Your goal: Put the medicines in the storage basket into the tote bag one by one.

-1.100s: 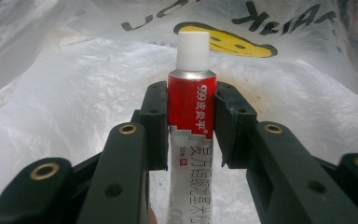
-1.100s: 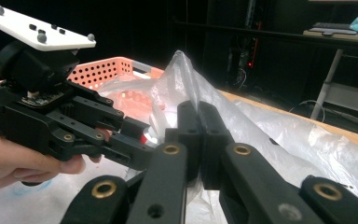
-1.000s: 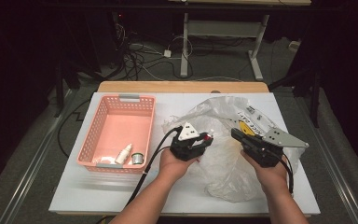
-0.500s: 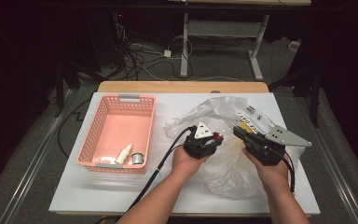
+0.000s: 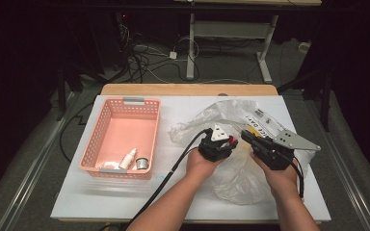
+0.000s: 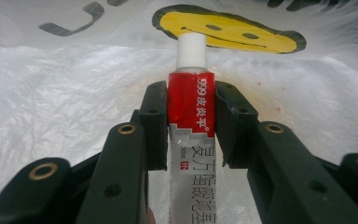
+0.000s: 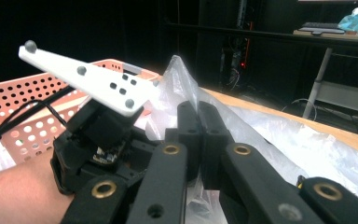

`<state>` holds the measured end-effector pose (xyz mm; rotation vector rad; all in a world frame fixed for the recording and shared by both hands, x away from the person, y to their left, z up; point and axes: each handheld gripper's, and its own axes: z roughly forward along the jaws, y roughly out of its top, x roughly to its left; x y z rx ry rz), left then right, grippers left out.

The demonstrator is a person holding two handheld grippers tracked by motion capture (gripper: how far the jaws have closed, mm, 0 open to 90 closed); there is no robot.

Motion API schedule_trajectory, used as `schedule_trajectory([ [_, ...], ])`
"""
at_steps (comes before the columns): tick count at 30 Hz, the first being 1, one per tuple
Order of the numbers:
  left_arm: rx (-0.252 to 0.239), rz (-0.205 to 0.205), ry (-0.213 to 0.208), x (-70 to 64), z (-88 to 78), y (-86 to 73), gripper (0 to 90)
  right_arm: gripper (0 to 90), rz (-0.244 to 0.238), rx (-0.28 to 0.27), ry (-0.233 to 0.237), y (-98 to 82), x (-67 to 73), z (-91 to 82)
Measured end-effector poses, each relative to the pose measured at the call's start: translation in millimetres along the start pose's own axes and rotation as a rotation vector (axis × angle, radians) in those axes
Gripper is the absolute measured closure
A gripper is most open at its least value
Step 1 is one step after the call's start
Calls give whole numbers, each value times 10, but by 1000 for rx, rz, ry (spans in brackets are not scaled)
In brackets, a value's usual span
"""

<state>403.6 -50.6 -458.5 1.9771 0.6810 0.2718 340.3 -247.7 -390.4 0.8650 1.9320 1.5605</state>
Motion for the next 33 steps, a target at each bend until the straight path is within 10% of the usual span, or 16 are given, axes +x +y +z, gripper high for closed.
schedule_trajectory([
  [10, 6, -14, -9, -8, 33, 9, 582, 900, 7, 10, -1, -18, -10, 5],
  [33, 78, -17, -78, -23, -473, -284, 294, 899, -6, 27, 3, -48, 0, -11],
])
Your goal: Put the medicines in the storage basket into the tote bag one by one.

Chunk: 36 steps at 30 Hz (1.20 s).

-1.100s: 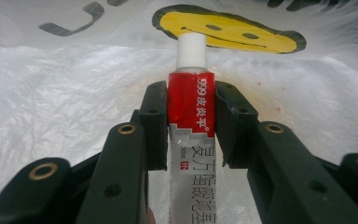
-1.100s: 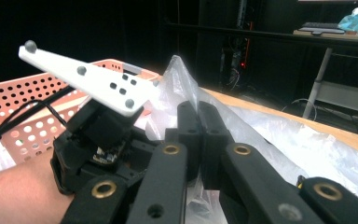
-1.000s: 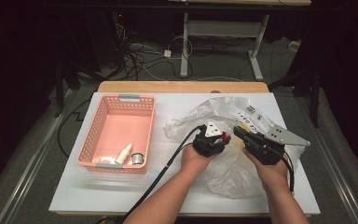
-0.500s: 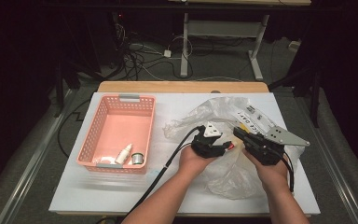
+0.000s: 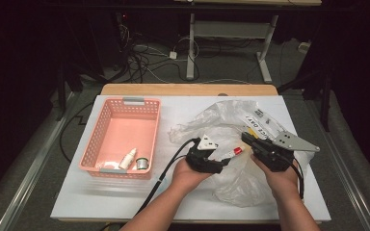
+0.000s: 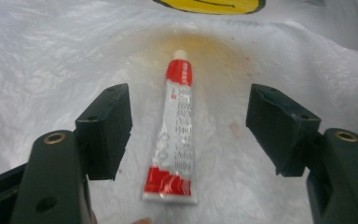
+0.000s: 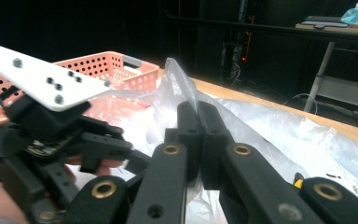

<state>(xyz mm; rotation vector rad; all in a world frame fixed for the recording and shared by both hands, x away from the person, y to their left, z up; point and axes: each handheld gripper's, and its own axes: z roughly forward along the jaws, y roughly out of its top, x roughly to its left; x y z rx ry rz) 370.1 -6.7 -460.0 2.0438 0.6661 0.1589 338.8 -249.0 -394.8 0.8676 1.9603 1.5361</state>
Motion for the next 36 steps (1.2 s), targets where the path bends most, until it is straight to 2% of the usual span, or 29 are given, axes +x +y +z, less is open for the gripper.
schedule_trajectory([
  [5, -5, -11, -14, -11, -150, -76, 224, 899, -6, 5, -2, -13, 0, -5],
  [9, 2, -11, -1, -43, -266, -113, 140, 899, -6, 9, -4, -12, 5, -10],
  [15, -18, -10, 5, -95, -468, -152, 136, 898, -6, 8, -5, -15, 1, -21],
  [21, -5, -25, 5, -111, -622, -178, 0, 899, -4, 9, -5, -14, 14, -29],
  [28, -11, -12, 36, -122, -814, -232, 0, 899, -10, 10, -6, -13, 25, -32],
  [32, -34, -27, 36, -125, -905, -302, 0, 898, -14, 9, -7, -11, 29, -35],
  [36, -36, -30, 43, -115, -992, -329, 0, 898, -7, 5, -10, -6, 25, -51],
])
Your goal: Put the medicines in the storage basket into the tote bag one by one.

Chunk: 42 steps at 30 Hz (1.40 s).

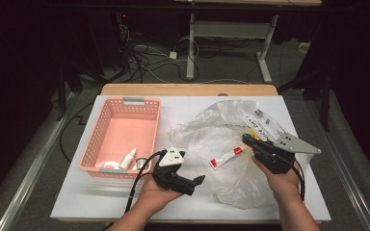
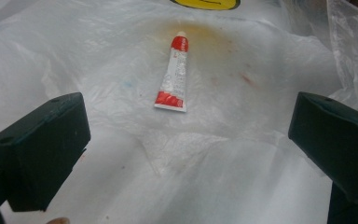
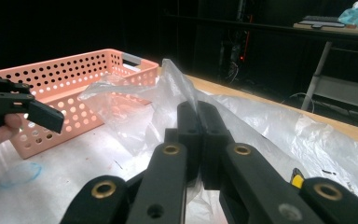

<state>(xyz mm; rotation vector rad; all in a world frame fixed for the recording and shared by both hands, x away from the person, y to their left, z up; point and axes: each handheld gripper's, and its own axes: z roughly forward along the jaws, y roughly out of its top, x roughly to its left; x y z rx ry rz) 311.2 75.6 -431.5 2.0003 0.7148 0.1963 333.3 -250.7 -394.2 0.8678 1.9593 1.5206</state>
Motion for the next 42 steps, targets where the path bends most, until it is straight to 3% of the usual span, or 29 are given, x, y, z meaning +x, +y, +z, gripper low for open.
schedule_trajectory([
  [4, -7, -35, -2, 73, -69, -25, 0, 898, 0, -1, 1, 0, 0, -3],
  [13, -5, -25, 35, 104, -232, -31, 0, 898, -3, 0, -2, -4, -9, -14],
  [19, -17, -35, 83, 197, -372, -54, 0, 898, -8, -2, -1, -1, -10, -18],
  [22, -10, -28, 128, 253, -457, -81, 0, 898, -6, -2, -2, -3, -14, -22],
  [42, -32, -138, 269, 720, -968, -259, 0, 898, -1, -2, -7, -4, -23, -30],
])
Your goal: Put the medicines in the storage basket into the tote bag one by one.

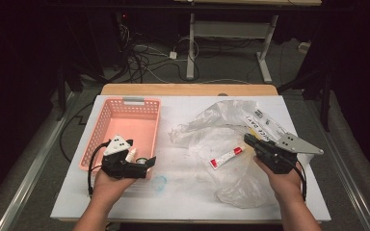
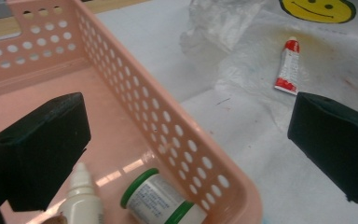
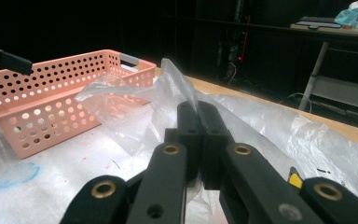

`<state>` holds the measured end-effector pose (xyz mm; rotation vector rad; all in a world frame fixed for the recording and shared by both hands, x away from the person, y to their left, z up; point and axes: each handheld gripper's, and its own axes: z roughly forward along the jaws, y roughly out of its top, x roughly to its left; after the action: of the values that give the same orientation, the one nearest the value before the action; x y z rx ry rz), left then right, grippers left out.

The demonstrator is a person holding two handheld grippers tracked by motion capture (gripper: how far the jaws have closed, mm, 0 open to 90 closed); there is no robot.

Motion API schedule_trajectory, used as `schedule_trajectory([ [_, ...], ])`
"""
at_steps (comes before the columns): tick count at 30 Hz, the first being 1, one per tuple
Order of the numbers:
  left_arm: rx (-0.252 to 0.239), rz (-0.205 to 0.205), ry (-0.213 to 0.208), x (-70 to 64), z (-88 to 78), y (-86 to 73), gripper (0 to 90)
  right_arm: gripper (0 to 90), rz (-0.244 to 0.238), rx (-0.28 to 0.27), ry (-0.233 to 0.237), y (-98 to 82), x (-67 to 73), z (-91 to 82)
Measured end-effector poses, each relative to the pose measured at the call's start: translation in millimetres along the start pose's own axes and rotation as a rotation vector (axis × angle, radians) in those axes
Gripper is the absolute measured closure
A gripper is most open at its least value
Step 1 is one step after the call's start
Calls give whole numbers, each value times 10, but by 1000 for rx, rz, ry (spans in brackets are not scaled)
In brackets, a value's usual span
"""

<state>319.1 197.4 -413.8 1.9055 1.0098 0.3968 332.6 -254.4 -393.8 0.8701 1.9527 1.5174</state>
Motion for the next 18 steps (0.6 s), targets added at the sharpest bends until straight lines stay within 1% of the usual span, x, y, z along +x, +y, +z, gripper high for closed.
schedule_trajectory([
  [6, 2, -24, 35, 149, -69, -23, 0, 897, 1, 1, -1, 0, -1, -4],
  [11, 3, -49, 79, 286, -154, -55, 0, 898, 1, 1, 0, 0, -7, -3],
  [16, -1, -82, 104, 413, -230, -92, 0, 897, 1, 0, -1, -4, -9, 3],
  [18, 1, -92, 109, 442, -245, -104, 0, 897, 1, 1, -2, -4, -12, 0],
])
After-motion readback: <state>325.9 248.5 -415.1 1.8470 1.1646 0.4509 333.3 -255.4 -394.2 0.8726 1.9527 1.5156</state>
